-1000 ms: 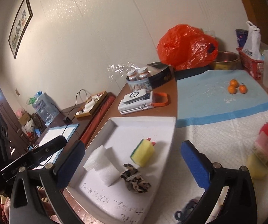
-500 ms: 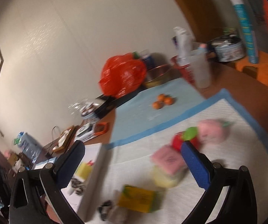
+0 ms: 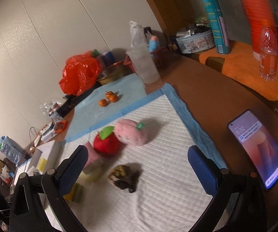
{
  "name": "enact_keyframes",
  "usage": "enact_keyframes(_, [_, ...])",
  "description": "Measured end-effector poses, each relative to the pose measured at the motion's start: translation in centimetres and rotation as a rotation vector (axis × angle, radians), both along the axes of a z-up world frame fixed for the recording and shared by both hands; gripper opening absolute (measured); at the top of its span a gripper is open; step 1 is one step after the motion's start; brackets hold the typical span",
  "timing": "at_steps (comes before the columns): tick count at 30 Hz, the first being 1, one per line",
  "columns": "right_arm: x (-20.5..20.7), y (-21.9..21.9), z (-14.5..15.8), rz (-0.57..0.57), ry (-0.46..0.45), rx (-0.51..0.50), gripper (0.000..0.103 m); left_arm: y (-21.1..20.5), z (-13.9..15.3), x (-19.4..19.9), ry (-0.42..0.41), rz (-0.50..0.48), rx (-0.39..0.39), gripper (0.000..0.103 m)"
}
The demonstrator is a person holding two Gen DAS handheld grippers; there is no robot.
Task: Organize soft objects
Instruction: 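Move both grippers back over the pad toward the rope knot and tissue pack, then grasp the rope knot with the right gripper while the left grasps the yellow tissue pack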
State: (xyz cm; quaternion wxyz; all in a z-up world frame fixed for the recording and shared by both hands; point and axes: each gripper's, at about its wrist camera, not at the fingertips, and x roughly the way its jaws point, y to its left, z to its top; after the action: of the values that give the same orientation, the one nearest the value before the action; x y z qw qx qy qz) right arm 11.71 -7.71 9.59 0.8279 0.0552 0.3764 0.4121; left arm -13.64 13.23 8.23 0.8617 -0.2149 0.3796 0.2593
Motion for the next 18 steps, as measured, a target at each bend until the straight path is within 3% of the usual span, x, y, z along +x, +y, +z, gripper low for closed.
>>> enact_keyframes(5, [1.1, 1.0, -2.1, 0.059, 0.025, -0.086, 0.103, -0.7, -1.0, 0.9, 0.043, 0.018, 0.008, 0.103])
enact_keyframes(9, [0.2, 3.9, -3.5, 0.188, 0.014, -0.170, 0.103, -1.0, -1.4, 1.3, 0.085, 0.035, 0.065, 0.103])
enact_keyframes(13, [-2.3, 8.2, -4.5, 0.328, -0.117, -0.299, 0.103, -0.9, -1.6, 1.5, 0.114, 0.057, 0.085, 0.103])
enact_keyframes(18, [-3.3, 10.7, -5.5, 0.355, -0.204, -0.379, 0.102, -1.2, -1.9, 2.4, 0.162, 0.057, 0.125, 0.103])
